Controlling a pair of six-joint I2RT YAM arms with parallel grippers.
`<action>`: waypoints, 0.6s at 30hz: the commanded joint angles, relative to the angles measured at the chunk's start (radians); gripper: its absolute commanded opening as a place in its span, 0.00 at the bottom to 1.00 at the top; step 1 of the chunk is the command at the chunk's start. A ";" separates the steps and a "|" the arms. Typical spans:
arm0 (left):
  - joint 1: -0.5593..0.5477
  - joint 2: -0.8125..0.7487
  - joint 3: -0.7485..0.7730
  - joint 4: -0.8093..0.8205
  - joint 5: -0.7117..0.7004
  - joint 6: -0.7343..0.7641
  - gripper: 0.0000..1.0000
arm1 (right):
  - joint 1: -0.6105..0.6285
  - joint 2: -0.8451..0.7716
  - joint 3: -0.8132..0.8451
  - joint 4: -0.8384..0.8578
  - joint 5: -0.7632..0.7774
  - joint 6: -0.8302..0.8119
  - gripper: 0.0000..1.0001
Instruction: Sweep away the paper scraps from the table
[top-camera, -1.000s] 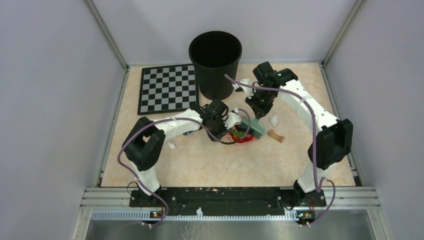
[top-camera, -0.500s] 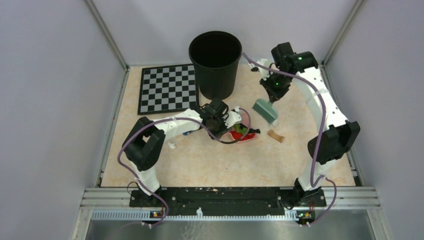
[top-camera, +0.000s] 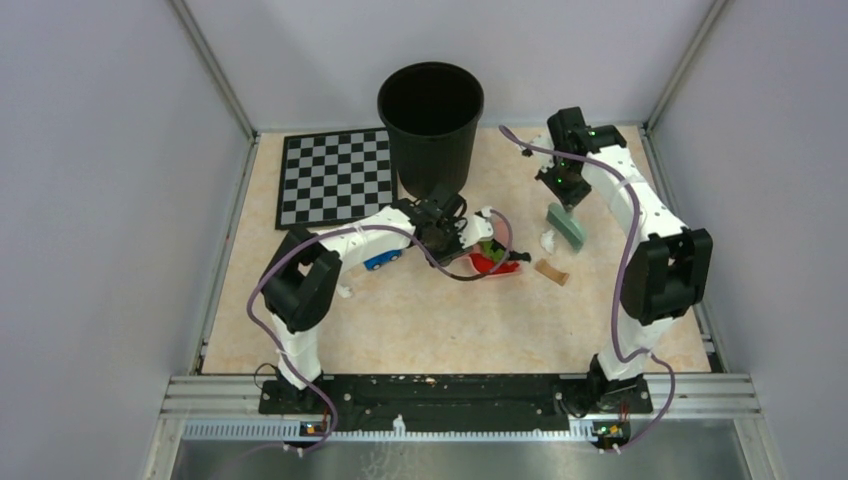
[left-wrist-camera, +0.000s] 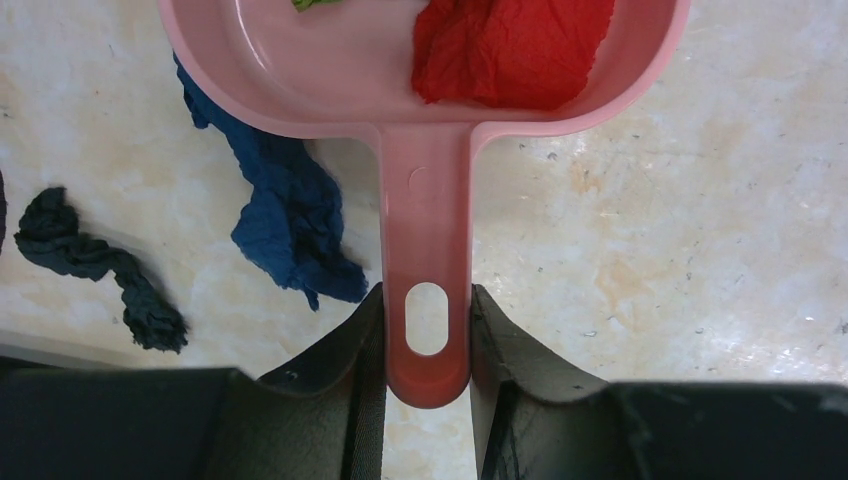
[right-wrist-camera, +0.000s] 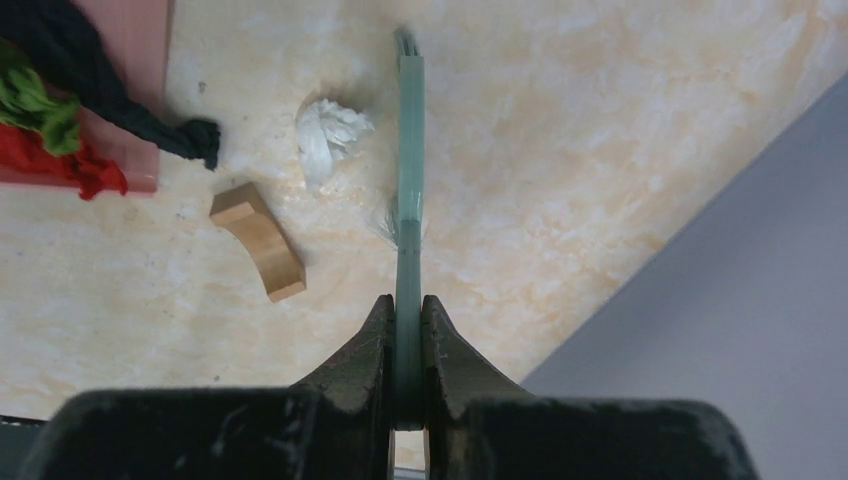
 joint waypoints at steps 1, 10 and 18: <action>-0.001 0.046 0.082 -0.053 -0.001 0.054 0.00 | -0.002 0.040 0.059 0.066 -0.105 0.111 0.00; -0.001 0.115 0.133 -0.036 0.003 0.033 0.00 | 0.050 0.014 0.152 0.005 -0.364 0.251 0.00; 0.004 0.123 0.164 -0.029 -0.007 0.011 0.00 | 0.040 -0.060 0.144 0.013 -0.397 0.285 0.00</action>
